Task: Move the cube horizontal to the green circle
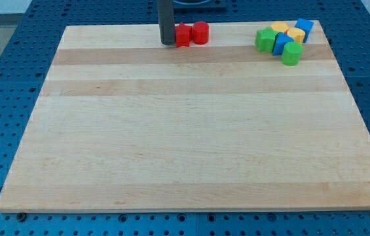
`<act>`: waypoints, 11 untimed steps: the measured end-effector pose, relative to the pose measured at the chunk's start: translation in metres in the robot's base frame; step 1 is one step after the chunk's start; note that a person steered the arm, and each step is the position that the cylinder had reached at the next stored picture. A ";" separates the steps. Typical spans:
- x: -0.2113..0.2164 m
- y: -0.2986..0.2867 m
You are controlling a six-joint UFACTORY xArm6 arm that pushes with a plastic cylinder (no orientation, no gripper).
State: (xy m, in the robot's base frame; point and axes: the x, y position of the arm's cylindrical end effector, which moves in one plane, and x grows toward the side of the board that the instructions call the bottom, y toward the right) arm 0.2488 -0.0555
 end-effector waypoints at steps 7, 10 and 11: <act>0.151 0.188; 0.091 0.321; 0.061 0.344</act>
State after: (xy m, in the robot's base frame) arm 0.3096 0.2885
